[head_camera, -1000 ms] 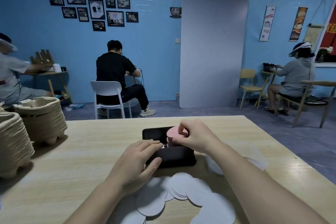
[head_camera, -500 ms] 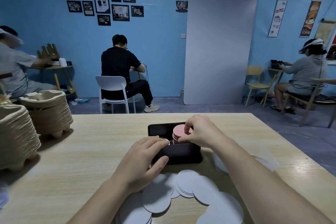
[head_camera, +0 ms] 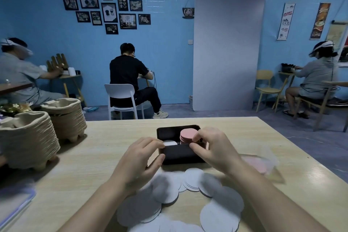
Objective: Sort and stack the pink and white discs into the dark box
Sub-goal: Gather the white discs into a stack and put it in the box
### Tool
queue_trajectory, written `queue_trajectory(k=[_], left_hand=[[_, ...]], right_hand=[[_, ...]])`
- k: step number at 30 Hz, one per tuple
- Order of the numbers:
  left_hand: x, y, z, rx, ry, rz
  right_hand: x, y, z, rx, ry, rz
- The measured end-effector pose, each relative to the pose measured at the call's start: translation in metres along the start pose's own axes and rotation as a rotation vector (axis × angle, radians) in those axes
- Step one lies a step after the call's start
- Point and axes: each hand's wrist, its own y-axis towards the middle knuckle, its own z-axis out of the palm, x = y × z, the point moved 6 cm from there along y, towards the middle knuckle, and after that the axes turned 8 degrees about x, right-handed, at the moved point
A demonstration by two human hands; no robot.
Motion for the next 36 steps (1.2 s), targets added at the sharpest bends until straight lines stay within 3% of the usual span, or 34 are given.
queue_trajectory(k=[3, 11, 15, 29, 36], left_hand=[[-0.001, -0.022, -0.001, 0.029, 0.003, -0.016], [0.015, -0.064, 0.019, 0.160, -0.075, -0.158], [0.025, -0.056, 0.021, 0.193, -0.094, -0.186], [0.031, -0.052, 0.029, 0.162, -0.153, -0.180], [0.009, -0.042, 0.028, 0.286, -0.045, -0.118]], right_hand=[[0.017, -0.023, 0.014, 0.018, 0.070, -0.060], [0.060, -0.048, 0.069, 0.449, 0.039, -0.163], [0.061, -0.044, 0.078, 0.521, -0.004, -0.198], [0.044, -0.045, 0.081, 0.464, 0.126, -0.157], [0.014, -0.047, 0.051, 0.383, 0.093, -0.030]])
